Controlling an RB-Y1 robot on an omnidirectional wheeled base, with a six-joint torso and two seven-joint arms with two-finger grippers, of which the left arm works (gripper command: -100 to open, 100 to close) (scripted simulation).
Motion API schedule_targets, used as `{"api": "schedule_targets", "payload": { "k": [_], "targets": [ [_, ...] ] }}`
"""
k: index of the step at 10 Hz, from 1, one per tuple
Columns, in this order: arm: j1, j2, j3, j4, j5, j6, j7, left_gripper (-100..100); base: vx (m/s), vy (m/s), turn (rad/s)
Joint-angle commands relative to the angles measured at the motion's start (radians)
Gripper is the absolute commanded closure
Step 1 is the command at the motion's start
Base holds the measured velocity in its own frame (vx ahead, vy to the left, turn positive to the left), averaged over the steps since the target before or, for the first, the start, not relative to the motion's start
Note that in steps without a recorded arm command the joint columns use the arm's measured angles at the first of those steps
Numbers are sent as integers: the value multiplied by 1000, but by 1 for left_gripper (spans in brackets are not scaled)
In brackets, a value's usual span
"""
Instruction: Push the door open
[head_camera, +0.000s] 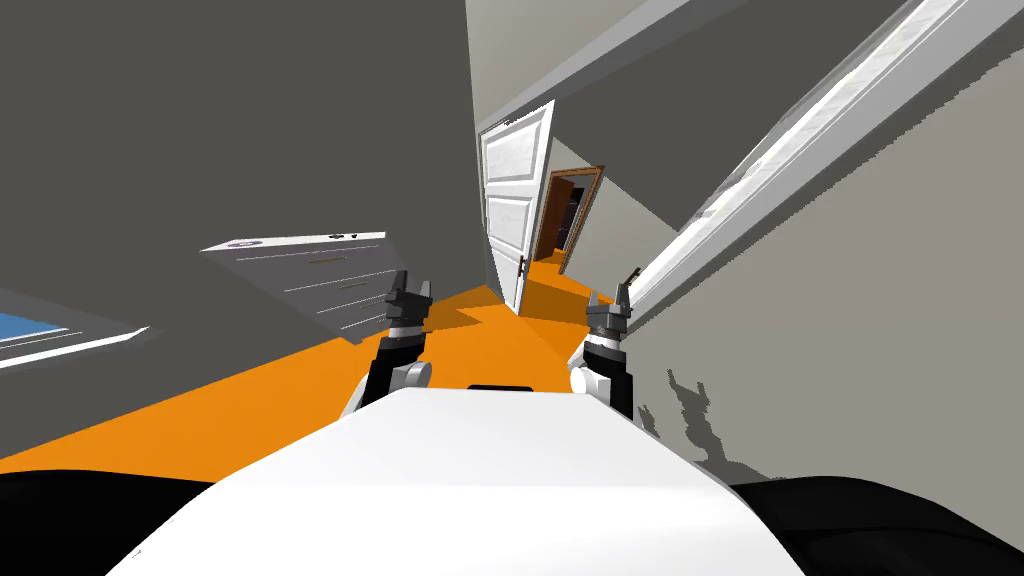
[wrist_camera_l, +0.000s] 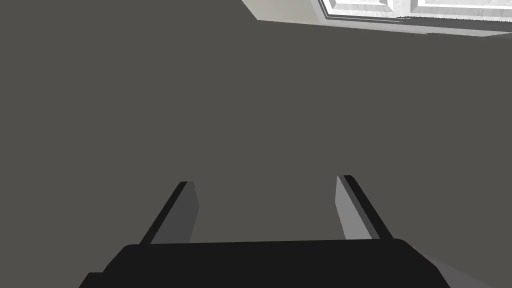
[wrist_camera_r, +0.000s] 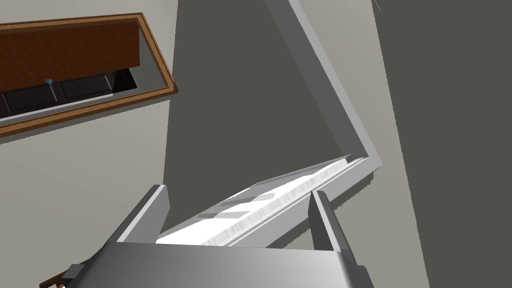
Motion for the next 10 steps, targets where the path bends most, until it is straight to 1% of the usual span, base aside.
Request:
{"api": "schedule_targets", "payload": {
  "k": [1,2,6,8,9,10],
  "targets": [
    [-11,10,-18,32,18,-11,24,-100,137,31,-118],
    [-16,15,-27,48,27,-16,35,-100,204,43,-143],
    [-46,37,-80,140,79,-46,103,-100,221,38,-121],
    [-64,47,-111,196,110,-65,144,-100,169,57,-143],
    [-69,50,-119,210,118,-69,154,-100,135,47,-88],
    [-79,55,-137,242,136,-80,178,-100,167,53,-139]
  ]
}}
